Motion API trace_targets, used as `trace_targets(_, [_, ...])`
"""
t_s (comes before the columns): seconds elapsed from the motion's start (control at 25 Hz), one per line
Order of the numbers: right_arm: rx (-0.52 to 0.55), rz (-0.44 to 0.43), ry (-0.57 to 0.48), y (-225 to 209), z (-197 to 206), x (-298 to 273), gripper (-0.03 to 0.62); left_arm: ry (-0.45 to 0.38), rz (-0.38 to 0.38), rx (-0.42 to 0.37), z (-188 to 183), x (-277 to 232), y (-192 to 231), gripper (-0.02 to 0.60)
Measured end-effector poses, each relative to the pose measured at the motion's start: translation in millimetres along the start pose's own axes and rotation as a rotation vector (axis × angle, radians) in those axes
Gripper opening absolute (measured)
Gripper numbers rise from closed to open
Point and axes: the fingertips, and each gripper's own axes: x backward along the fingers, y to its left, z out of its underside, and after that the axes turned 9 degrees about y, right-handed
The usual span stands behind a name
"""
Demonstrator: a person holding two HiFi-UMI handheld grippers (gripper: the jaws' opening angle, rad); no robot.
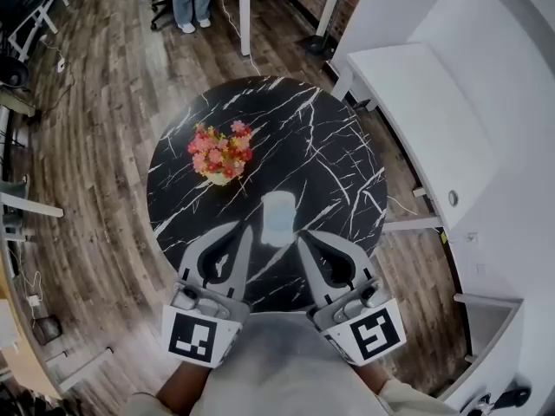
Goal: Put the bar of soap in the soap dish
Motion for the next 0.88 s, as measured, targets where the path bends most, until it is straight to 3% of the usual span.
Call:
trace_targets(0.68, [-0.015, 0.032, 0.032, 7.7, -1.2, -5.5, 0.012, -0.027, 0.015, -0.028, -4.3, 3.5, 5.5, 0.002])
trace_targets(0.88, [-0.015, 0.037, 0.037, 11.4, -0.7, -7.0, 0.012, 0.001, 0.035, 0.017, -2.3, 7.0, 4.0, 0.002])
